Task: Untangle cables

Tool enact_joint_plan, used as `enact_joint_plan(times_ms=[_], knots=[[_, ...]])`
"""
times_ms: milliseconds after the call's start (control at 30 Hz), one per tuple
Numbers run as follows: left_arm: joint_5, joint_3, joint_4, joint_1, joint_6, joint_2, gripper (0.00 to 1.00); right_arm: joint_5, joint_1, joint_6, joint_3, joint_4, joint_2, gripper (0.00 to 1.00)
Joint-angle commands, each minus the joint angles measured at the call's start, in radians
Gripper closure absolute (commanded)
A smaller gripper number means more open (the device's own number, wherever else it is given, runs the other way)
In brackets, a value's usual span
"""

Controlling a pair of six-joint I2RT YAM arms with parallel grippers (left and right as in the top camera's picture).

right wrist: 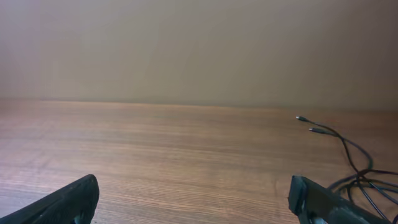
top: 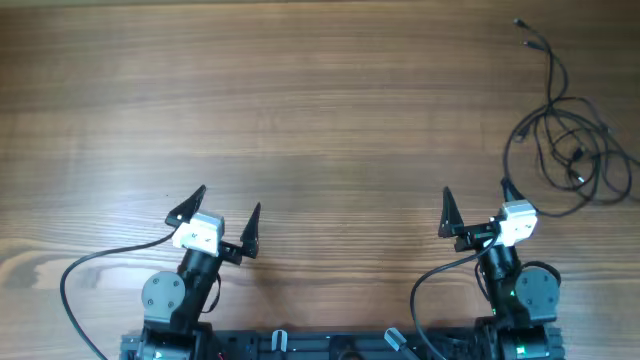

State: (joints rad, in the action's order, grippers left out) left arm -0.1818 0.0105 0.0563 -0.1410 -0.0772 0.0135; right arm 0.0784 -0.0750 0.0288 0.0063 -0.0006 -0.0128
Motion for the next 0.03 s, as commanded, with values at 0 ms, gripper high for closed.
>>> enact_joint_plan(times_ms=[0], knots=[[-0.019,-0.005,0.003,0.006,0.006,-0.009,0.00,0.011,0.004,0.012,-0.001,0.003,0.009,0.00]])
